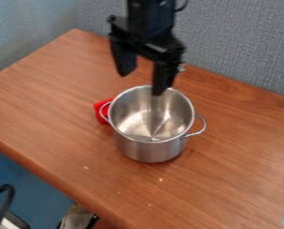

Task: Move the red object from the metal pot to the table

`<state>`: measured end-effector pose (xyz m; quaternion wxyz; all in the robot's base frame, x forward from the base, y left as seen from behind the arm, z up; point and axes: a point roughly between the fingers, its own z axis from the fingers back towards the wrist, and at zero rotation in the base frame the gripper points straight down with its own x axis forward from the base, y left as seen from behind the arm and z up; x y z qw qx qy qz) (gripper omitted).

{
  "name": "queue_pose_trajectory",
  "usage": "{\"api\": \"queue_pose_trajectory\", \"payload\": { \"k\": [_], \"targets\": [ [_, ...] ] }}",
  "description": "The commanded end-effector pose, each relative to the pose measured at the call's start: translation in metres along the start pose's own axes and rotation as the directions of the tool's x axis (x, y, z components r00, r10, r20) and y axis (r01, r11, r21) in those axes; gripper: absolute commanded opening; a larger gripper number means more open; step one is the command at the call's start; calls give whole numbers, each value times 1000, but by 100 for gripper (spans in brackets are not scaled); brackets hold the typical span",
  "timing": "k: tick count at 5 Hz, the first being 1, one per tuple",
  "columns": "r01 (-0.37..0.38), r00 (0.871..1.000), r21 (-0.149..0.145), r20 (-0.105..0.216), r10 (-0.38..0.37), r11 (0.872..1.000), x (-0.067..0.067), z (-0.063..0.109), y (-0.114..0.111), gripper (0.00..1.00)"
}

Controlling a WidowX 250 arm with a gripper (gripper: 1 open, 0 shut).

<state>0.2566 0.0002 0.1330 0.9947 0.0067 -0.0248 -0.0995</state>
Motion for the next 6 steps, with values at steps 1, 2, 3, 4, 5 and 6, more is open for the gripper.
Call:
{"api": "queue_pose_trajectory", "payload": {
  "k": [1, 2, 3, 4, 5, 6],
  "targets": [
    [108, 994, -13, 10, -108, 994, 0, -17, 11, 100],
    [175, 984, -37, -10, -176, 984, -5, -21, 5, 100],
    [226, 973, -74, -19, -228, 971, -3, -19, 1, 100],
    [162, 986, -119, -5, -164, 980, -4, -16, -4, 100],
    [99, 995, -161, 1, -100, 982, -5, -14, -8, 100],
    [133, 991, -152, -11, -136, 979, -14, -23, -14, 100]
  ]
}}
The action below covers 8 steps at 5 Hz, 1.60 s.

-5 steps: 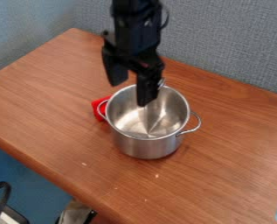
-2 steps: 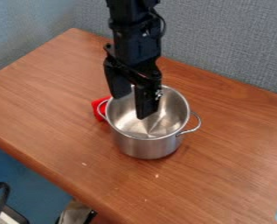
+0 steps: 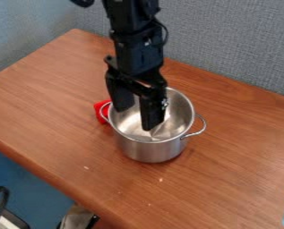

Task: Move the red object from the metal pot to the table

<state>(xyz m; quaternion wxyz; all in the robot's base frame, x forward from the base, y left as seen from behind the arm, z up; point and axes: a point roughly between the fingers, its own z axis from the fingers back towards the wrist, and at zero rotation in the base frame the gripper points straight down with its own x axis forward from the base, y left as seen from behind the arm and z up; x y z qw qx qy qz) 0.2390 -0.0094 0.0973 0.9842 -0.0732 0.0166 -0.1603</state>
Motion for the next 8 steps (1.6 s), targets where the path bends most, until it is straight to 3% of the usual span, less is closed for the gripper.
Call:
{"api": "queue_pose_trajectory", "payload": {
  "k": [1, 3, 4, 5, 6, 7, 8],
  "targets": [
    [39, 999, 59, 27, -41, 997, -3, -1, -6, 100],
    [133, 991, 111, -38, -130, 985, -12, -68, 4, 100],
    [183, 982, 123, -62, -176, 975, -16, -82, 9, 100],
    [176, 984, 146, -58, -170, 973, -8, -80, 4, 100],
    [185, 982, 166, -67, -176, 969, -6, -81, -2, 0],
    [220, 975, 189, -41, -216, 957, 0, -81, 5, 0],
    [220, 975, 159, -23, -219, 962, 5, -75, 4, 0]
  ]
}}
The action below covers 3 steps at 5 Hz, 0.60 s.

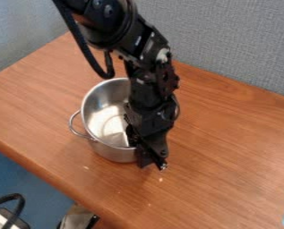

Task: Move the red object from the metal pot to the table

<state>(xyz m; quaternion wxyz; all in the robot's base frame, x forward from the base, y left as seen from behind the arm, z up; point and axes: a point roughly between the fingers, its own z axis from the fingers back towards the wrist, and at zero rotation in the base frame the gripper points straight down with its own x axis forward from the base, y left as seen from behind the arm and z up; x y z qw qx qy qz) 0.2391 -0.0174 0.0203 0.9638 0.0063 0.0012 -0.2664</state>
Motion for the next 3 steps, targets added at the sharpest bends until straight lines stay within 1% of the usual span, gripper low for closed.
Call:
{"api": "queue_pose_trajectory", "payload": {
  "k": [1, 2, 3],
  "targets": [
    [100, 995, -1, 22, -100, 995, 6, 2, -22, 0],
    [211, 977, 3, 38, -211, 977, 12, 0, -55, 0],
    [216, 974, -3, 72, -215, 976, 6, -5, -68, 0]
  ]
}}
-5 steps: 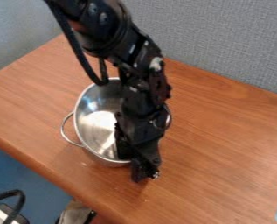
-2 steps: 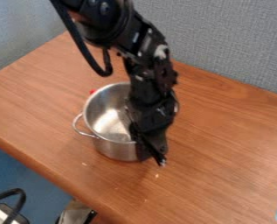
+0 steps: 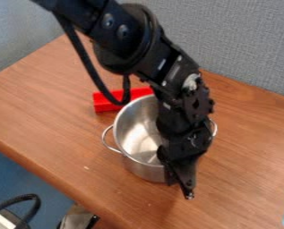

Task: Move the red object from the metal pot to the table

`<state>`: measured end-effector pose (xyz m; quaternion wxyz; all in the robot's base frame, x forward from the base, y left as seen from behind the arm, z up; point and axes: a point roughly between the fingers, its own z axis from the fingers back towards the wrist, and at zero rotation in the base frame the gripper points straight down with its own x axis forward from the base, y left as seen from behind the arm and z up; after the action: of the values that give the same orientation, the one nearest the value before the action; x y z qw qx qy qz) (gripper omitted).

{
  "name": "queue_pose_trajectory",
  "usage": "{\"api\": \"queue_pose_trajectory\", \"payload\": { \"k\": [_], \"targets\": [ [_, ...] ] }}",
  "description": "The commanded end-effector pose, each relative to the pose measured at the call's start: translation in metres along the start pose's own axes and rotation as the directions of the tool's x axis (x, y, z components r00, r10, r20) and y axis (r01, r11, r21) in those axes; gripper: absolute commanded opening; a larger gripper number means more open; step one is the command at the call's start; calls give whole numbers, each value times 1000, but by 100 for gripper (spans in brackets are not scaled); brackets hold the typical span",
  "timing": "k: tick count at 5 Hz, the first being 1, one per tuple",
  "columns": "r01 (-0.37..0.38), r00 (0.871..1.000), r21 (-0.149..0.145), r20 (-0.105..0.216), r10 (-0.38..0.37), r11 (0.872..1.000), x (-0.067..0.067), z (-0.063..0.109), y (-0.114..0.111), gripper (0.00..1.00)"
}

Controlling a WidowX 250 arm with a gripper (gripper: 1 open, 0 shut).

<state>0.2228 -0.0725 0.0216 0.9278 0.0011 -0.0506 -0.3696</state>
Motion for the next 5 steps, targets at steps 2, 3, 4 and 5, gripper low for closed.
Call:
{"api": "queue_pose_trajectory", "payload": {
  "k": [2, 3, 4, 5],
  "targets": [
    [-58, 997, -40, 48, 59, 998, -22, -9, -18, 0],
    [-78, 996, -44, 32, 80, 996, -27, -19, -17, 100],
    [-99, 995, -46, 12, 99, 994, -29, -19, -12, 100],
    [-192, 980, -25, 43, 193, 981, -17, -16, -4, 100]
  ]
}}
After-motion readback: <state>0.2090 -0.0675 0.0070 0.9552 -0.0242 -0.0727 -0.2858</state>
